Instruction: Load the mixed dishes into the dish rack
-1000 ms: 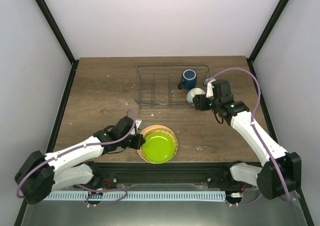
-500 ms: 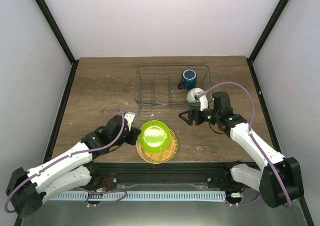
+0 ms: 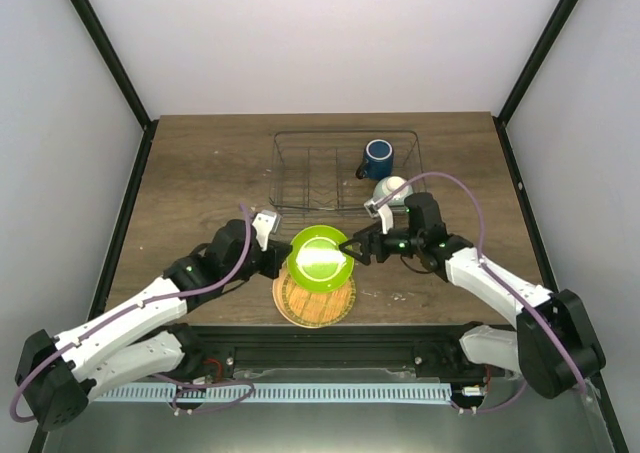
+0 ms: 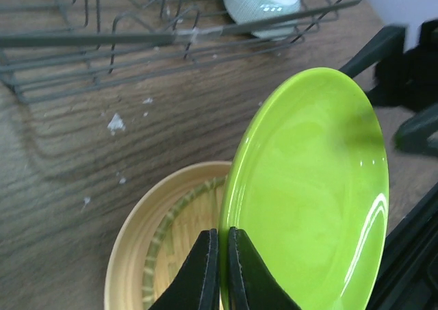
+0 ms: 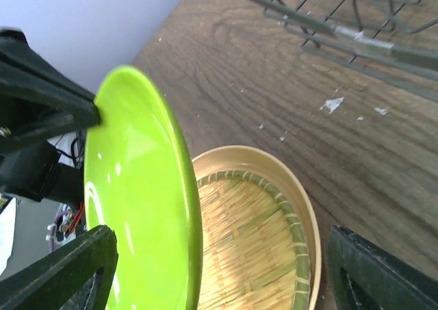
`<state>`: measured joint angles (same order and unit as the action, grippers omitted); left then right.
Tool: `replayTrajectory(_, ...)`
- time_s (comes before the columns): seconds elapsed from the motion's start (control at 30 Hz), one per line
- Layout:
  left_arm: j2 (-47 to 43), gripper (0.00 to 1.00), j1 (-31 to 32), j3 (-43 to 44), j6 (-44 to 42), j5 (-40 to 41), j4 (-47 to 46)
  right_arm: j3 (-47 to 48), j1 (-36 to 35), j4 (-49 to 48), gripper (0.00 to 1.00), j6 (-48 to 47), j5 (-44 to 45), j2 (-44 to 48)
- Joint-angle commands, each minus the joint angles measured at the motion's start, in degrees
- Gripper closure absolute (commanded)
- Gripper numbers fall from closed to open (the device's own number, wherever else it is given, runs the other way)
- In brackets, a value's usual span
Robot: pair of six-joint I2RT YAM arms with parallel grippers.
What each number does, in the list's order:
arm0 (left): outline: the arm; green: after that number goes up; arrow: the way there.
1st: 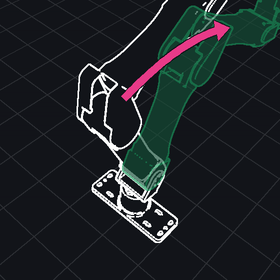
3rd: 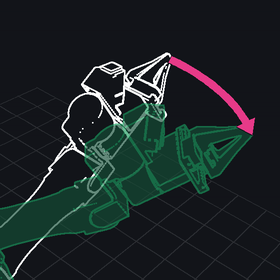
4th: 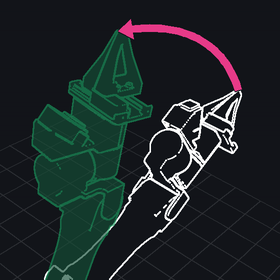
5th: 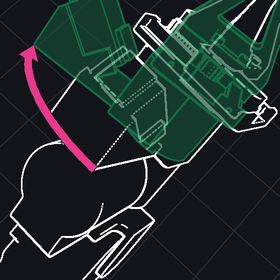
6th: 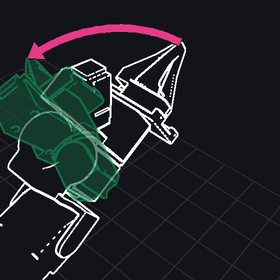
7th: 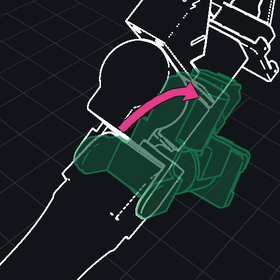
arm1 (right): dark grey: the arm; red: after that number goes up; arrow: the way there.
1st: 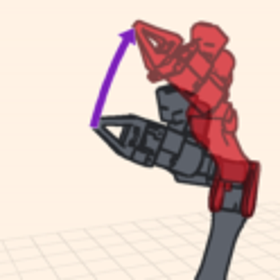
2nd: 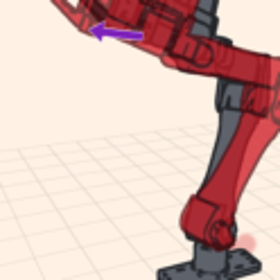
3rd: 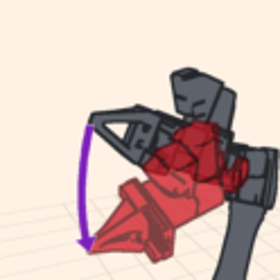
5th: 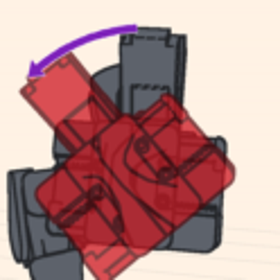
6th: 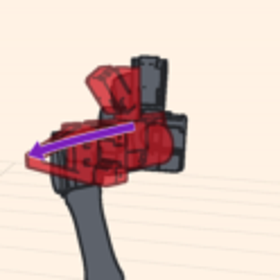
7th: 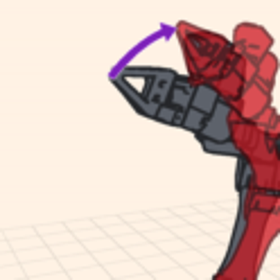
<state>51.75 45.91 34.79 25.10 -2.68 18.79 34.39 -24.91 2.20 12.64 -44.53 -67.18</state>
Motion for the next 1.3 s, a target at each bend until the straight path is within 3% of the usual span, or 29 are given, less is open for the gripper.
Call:
replayTrajectory(0.0, 1.4, 1.0, 0.1, 3.0, -1.0, -1.4, -3.7, -0.8, -2.5, -6.1, 0.15, 2.6, -0.8, -2.1)
replayTrajectory(0.07, 1.7, 1.0, 0.1, 3.5, -1.0, -1.9, -4.3, -0.8, -3.5, -7.1, 0.16, 3.0, -1.0, -3.1)
replayTrajectory(0.17, 2.3, 1.0, 0.1, 3.7, -1.2, -2.1, -4.8, -0.8, -4.8, -8.7, 0.24, 3.9, -2.0, -4.1)
replayTrajectory(0.37, 3.4, 1.0, 0.1, 3.2, -1.2, -2.3, -7.1, -0.1, -6.3, -10.8, 0.59, 4.8, -4.1, -5.9)
replayTrajectory(0.67, 3.8, 1.0, 0.1, 3.1, -1.4, -0.8, -8.3, 1.6, -7.3, -8.6, 0.98, 3.8, -4.2, -6.3)
replayTrajectory(0.8, 4.1, 0.99, 0.1, 3.2, -1.2, -0.8, -8.2, 2.3, -7.3, -6.4, 0.99, 3.0, -1.6, -5.0)
replayTrajectory(1.0, 4.3, 0.65, 0.1, 3.2, -1.4, -0.3, -6.5, 4.7, -7.3, -0.8, 0.99, 0.3, 5.5, -4.0)
replayTrajectory(1.1, 3.0, 0.37, 0.1, 3.3, -1.4, 0.8, -4.7, 6.4, -7.4, 2.6, 0.99, -1.1, 9.3, -2.7)
replayTrajectory(1.17, 1.6, 0.08, 0.1, 3.5, -1.4, 2.2, -3.3, 7.7, -7.3, 4.8, 0.99, -2.3, 11.7, -1.6)
replayTrajectory(1.2, 0.7, 0.01, 0.0, 3.6, -1.4, 2.8, -2.4, 8.4, -7.3, 5.8, 0.99, -2.9, 13.0, -1.0)
replayTrajectory(1.27, -0.9, 0.0, 0.1, 3.9, -1.3, 4.5, -0.5, 10.6, -7.3, 8.0, 0.99, -4.5, 15.7, 0.2)
